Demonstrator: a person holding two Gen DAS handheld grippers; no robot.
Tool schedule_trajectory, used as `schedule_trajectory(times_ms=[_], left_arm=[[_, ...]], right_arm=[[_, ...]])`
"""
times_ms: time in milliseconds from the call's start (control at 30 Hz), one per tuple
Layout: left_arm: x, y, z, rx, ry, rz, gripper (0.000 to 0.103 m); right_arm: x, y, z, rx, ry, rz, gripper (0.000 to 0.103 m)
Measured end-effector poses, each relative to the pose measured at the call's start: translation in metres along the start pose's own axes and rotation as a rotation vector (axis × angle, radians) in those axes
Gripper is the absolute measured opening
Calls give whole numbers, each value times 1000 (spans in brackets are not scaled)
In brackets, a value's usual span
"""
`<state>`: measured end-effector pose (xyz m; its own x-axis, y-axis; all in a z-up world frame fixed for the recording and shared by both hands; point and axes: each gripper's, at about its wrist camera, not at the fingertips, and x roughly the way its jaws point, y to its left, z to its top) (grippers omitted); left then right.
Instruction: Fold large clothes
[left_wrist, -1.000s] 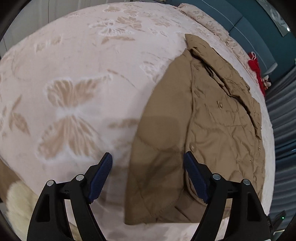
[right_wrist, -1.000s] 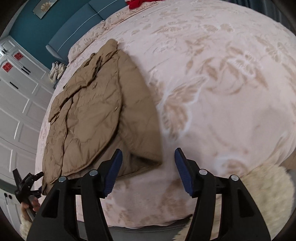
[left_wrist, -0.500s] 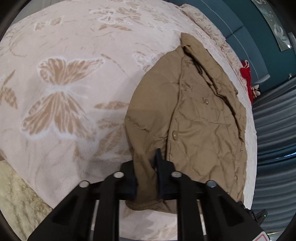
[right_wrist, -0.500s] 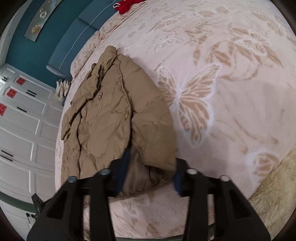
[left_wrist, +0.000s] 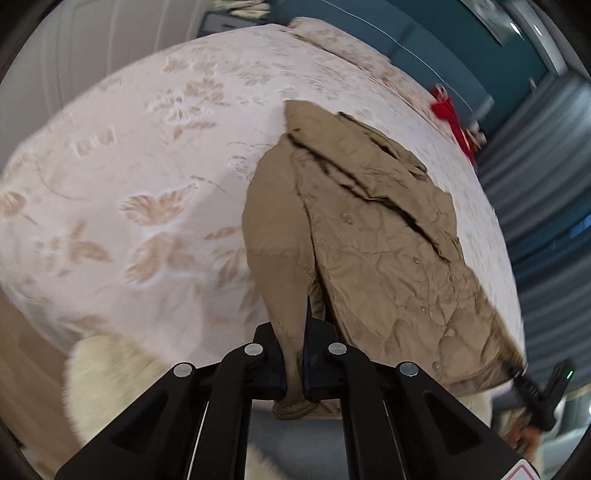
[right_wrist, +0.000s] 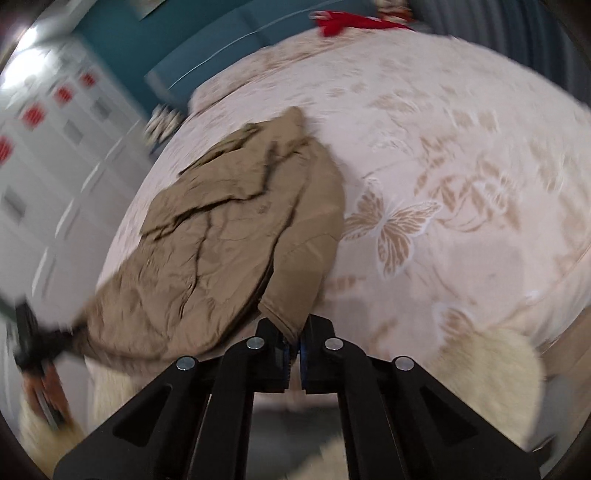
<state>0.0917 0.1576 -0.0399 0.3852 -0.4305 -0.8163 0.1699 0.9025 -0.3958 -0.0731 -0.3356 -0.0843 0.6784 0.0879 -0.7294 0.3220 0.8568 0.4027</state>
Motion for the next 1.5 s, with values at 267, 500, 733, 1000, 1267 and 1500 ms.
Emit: schedule_trajectory(times_ms=[267, 500, 733, 1000, 1267, 1500], left_arm=[[-112, -30, -24, 135, -2, -22, 3], [-113, -52, 35, 158, -198, -32, 3], [-54, -53, 101, 133, -272, 70, 3], [23, -60, 155, 146, -284, 197, 3], [89, -53, 181, 148, -232, 287, 3], [139, -36, 186, 150, -170, 342, 4]], right_arm=[[-110, 45, -31, -159, 6, 127, 2], [-113, 53, 39, -157, -232, 147, 2], [-46, 37, 111, -35, -332, 120, 2], [26, 43, 156, -5, -349, 46, 2], [94, 41, 181, -3, -300, -27, 2], [147, 31, 190, 6, -230, -68, 2]])
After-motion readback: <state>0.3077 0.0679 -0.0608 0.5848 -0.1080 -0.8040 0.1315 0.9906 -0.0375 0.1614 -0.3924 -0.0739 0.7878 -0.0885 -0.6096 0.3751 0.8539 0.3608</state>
